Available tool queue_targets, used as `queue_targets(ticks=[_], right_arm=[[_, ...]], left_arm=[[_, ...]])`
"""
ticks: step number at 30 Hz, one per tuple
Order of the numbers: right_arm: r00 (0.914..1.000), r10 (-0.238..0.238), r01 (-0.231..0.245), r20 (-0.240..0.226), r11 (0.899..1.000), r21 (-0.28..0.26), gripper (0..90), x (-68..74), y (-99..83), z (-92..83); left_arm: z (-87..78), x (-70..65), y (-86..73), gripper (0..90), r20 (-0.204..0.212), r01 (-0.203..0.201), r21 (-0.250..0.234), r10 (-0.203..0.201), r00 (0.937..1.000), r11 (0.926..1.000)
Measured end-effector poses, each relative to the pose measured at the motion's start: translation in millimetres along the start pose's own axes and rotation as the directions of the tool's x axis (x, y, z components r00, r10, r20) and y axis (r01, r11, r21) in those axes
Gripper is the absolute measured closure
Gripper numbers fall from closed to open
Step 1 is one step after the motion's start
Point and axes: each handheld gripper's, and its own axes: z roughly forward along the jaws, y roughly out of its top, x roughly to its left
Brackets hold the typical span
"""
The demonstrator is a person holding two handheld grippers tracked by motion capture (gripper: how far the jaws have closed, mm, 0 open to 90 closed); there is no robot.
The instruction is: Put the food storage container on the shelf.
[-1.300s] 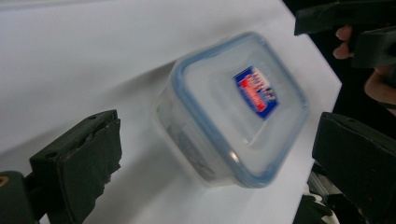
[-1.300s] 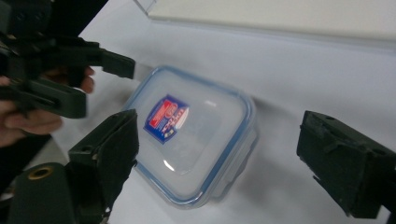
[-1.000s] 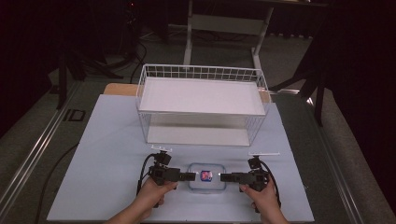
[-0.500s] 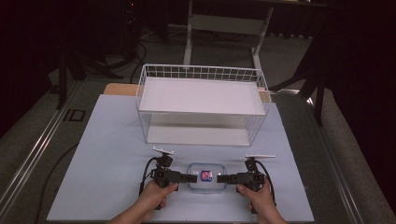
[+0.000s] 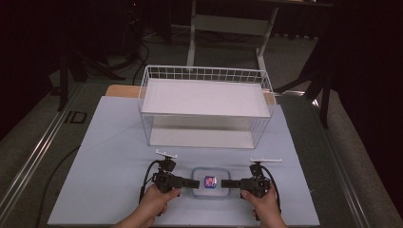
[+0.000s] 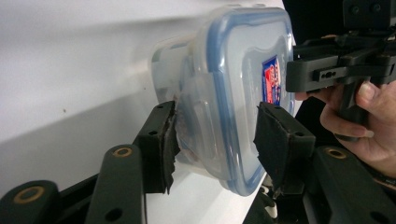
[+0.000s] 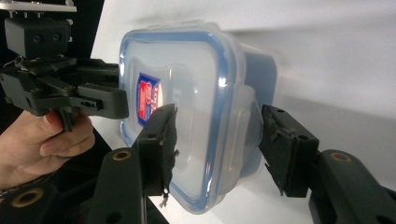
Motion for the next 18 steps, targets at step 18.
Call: queue_targets(ticks=[18], right_arm=[[0.9913,-0.126,0.129,0.038,0.987,-0.097,47.8,23.2,16.5,-8.1]], left_arm=[[-18.5,-11.7,17.2,53.1,-0.034,-0.059,-0.108,0.056,0.9979,0.9924]])
